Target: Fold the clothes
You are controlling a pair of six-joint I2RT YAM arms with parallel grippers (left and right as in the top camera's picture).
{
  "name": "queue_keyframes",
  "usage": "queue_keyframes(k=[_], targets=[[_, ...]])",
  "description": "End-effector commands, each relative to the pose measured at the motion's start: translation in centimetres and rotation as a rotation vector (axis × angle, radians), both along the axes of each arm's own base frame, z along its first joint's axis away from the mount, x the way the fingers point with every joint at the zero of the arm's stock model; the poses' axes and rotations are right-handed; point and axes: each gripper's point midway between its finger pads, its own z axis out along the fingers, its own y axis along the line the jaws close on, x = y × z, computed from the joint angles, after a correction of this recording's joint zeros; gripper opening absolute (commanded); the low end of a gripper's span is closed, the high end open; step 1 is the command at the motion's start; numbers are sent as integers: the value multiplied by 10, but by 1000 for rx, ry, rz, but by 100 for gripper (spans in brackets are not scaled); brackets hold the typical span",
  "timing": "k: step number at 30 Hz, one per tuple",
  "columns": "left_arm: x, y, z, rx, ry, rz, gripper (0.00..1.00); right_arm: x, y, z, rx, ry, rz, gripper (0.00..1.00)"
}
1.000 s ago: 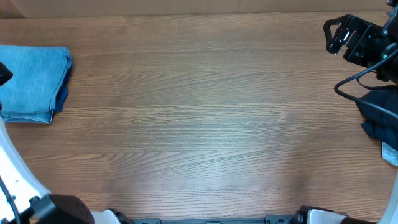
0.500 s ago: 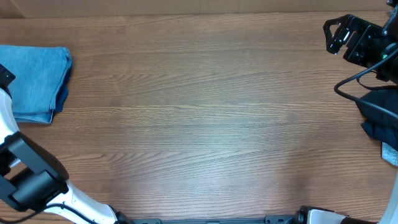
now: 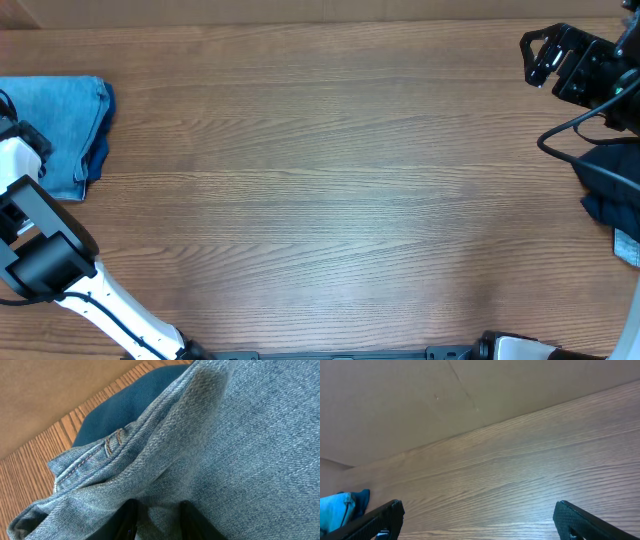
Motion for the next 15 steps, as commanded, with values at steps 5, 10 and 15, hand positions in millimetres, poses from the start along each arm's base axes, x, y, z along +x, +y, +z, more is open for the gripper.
queue_keyframes(k=[5,10,15], targets=[[18,-9,83,33,-86,-67,33,0,-2,3,-5,-11,-5,100],[33,-76,193,-8,-265,-260,40,0,-1,3,-5,-11,-5,100],[23,-196,276,-149,-408,-566,63,0,-2,3,-5,-11,-5,100]])
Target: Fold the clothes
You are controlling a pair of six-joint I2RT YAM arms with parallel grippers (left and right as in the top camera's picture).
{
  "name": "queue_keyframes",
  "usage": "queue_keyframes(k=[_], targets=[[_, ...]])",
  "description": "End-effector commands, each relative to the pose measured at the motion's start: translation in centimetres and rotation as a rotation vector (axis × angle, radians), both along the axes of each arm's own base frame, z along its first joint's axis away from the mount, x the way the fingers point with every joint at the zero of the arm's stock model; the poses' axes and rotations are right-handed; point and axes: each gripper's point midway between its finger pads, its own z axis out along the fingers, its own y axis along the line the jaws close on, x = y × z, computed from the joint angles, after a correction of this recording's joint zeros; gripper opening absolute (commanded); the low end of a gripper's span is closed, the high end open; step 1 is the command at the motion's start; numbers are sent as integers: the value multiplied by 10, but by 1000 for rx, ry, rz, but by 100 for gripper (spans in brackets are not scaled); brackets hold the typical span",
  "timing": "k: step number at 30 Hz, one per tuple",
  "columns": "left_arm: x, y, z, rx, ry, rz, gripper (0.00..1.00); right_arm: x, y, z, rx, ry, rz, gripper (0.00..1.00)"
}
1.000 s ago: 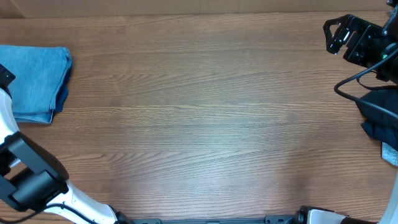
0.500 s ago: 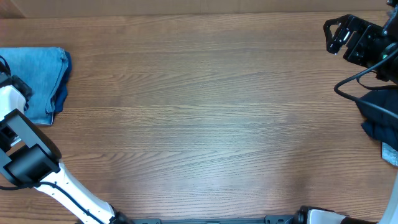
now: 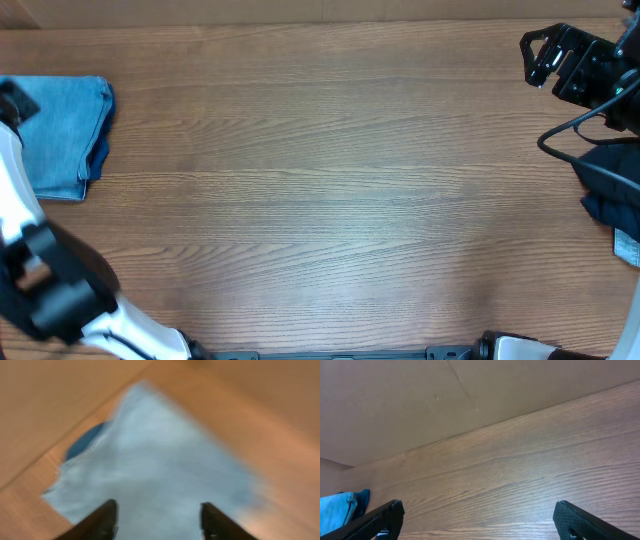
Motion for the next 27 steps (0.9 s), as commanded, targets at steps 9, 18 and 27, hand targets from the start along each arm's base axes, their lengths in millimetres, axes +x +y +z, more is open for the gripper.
queue_keyframes(k=[9,18,27], targets=[[-43,-286,150,-146,-204,-712,67,0,-1,3,-5,-11,-4,100],[-69,-375,116,-100,0,-872,100,0,-1,3,-5,-11,-4,100],[-71,-368,111,-18,44,-822,100,0,-1,3,-5,-11,-5,100]])
